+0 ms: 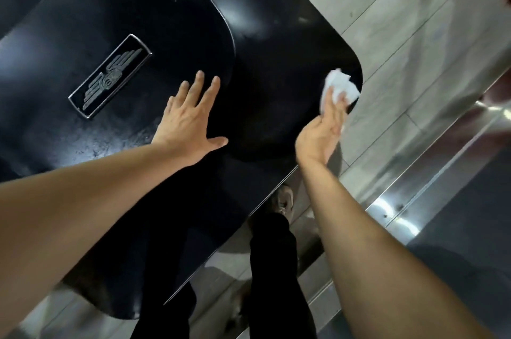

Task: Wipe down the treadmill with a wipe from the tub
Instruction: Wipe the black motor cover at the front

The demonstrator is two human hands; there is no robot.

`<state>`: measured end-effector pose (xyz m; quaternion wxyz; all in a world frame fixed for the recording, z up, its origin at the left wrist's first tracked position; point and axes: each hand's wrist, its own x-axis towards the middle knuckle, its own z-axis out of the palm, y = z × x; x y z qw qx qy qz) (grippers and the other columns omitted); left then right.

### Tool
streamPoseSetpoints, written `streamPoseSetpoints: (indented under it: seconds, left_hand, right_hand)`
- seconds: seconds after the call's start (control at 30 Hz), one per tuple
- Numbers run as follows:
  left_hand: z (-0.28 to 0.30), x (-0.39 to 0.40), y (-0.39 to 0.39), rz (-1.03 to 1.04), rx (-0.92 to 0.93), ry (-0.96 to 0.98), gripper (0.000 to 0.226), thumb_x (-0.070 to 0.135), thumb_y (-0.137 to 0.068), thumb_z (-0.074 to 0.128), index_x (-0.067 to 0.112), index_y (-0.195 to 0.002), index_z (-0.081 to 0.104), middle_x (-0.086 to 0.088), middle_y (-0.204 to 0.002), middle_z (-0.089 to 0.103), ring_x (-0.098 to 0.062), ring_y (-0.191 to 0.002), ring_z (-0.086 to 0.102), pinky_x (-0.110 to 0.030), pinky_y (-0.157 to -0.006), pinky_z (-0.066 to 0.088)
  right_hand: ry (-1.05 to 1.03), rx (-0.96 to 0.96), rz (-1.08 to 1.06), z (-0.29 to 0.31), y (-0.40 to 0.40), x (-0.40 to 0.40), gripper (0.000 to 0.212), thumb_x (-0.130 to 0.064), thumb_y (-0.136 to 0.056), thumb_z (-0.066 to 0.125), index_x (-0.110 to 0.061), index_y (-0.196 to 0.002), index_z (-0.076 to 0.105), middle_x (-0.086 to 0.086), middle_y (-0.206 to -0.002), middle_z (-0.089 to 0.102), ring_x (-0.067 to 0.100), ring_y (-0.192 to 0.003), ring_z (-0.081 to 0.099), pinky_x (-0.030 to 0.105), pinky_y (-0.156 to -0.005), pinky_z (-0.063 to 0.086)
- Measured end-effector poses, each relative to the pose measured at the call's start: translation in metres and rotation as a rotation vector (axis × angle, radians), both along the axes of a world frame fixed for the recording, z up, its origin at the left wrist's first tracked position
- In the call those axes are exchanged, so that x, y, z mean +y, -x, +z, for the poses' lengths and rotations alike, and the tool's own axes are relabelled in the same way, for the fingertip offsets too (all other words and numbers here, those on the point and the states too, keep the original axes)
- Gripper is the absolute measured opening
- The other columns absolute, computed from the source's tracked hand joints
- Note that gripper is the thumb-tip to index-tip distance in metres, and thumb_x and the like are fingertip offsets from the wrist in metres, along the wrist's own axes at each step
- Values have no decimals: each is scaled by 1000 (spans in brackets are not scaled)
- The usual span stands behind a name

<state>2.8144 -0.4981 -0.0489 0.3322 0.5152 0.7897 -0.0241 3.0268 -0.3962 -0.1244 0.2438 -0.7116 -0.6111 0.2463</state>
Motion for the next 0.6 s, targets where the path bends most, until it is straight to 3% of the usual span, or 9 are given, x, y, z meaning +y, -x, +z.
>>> streamPoseSetpoints:
  seconds: [0.13,0.2,0.27,0.4,0.47,0.53,0.6]
  left_hand:
    - [2,0,-4,49,37,40,119,46,-84,79,37,-161,-12,6,-169,-18,-26,-157,-7,-53,-127,12]
    - [5,4,-7,85,37,91,119,45,-84,79,38,-160,-13,11,-168,-22,-23,-157,-9,-57,-125,13]
    - [6,6,-9,102,22,124,121,43,-85,79,40,-159,-17,13,-166,-25,-23,-157,-12,-61,-124,12]
    - [6,6,-9,94,-2,153,122,43,-88,75,43,-154,-27,13,-164,-32,-23,-156,-17,-63,-124,9]
    - [5,6,-10,96,-11,167,121,43,-89,74,44,-153,-30,13,-162,-35,-23,-155,-19,-63,-124,7]
    - [5,7,-9,97,-21,169,121,43,-90,74,44,-152,-31,13,-161,-37,-24,-155,-20,-63,-124,6]
    - [6,7,-8,100,-21,178,121,43,-90,73,44,-151,-32,13,-161,-37,-24,-154,-21,-62,-124,6]
  right_hand:
    - [-124,105,833,11,46,-21,54,-2,-96,34,-10,-148,50,13,-156,43,28,-149,32,39,-125,15]
    - [-181,108,1033,17,61,-6,48,-5,-100,37,-11,-145,54,14,-155,45,29,-147,38,44,-124,22]
    - [-207,63,1050,9,59,23,48,1,-99,40,-11,-142,57,14,-150,50,32,-141,46,46,-120,29]
    - [25,-41,413,-3,9,96,61,10,-89,38,-11,-144,55,14,-152,48,33,-142,42,42,-120,28]
    - [109,-115,277,-2,-1,110,64,11,-90,36,-12,-148,49,15,-156,42,31,-147,35,38,-123,23]
    - [86,-66,365,7,22,103,65,10,-86,36,-10,-145,53,15,-153,46,33,-144,39,29,-123,19]
    - [-11,40,678,13,57,78,58,2,-89,36,-10,-142,56,14,-148,51,34,-135,47,21,-119,16]
